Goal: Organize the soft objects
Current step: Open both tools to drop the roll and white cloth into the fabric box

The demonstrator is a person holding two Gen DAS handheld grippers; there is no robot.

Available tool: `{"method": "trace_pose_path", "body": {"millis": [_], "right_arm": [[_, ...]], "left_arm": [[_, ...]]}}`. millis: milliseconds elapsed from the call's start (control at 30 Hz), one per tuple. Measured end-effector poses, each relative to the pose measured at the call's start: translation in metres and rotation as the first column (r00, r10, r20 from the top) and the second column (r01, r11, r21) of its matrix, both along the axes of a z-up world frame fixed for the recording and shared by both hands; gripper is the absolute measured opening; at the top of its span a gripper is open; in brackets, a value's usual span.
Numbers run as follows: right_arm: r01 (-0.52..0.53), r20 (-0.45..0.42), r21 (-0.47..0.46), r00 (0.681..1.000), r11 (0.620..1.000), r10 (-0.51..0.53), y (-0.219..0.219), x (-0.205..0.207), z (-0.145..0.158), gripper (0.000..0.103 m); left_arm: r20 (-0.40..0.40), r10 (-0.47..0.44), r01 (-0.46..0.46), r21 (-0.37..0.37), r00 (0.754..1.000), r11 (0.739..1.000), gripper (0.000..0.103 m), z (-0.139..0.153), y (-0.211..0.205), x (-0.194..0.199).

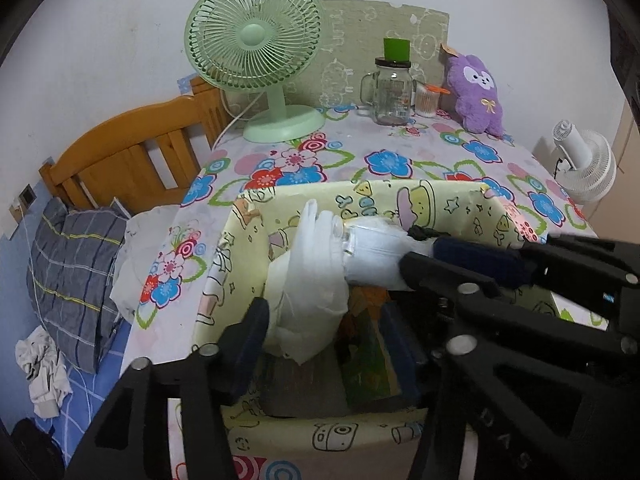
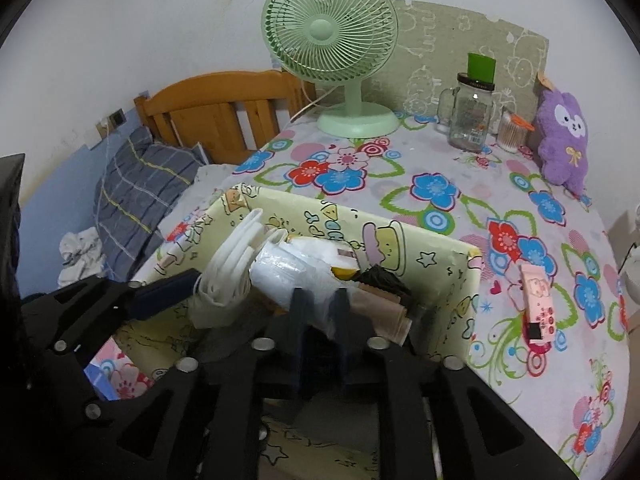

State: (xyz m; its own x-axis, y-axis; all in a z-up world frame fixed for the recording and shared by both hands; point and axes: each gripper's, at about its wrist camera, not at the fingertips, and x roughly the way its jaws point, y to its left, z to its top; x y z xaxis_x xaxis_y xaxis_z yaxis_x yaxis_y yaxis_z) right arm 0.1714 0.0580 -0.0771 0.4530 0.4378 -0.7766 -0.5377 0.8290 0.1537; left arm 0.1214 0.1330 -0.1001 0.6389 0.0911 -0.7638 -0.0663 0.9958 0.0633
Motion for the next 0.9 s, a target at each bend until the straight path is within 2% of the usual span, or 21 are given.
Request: {"method": "trace_pose_path", "body": {"millis": [33,100,233,400,900], "right_arm": [[0.002,0.004,-0.006,1.0,1.0,-0.002,0.0,0.0,0.0,0.037],[0.008,0.002,-0.005,1.0,1.0,-0.008,-0.002,0.0,0.001,0.057],[0.019,0.007,0.005,1.0,1.0,-0.019,-0.008,-0.002,0.004,0.064],[0.047,0.054,0.006,0.997,0.999,-0.047,-0.016,-0.009,0.015,0.08],[0.114,0.115,0.047,0.986,0.992,-0.119,-0.058,-0.021,0.047,0.087]], "left_arm": [[-0.004,-0.004,0.004,-0.005,1.0,1.0,0.066,-0.001,-0.001,-0.001],[-0.006,-0.011,0.011,-0.009,1.0,1.0,0.074,0.0,-0.001,-0.002],[0.003,-0.013,0.013,0.01,1.0,1.0,0.08,0.004,-0.006,-0.004],[0.03,-0.023,0.023,0.017,0.999,1.0,0.085,0.014,-0.012,-0.011],[0.125,-0.044,0.041,0.03,0.991,0.999,0.092,0.043,-0.05,-0.022]]}}
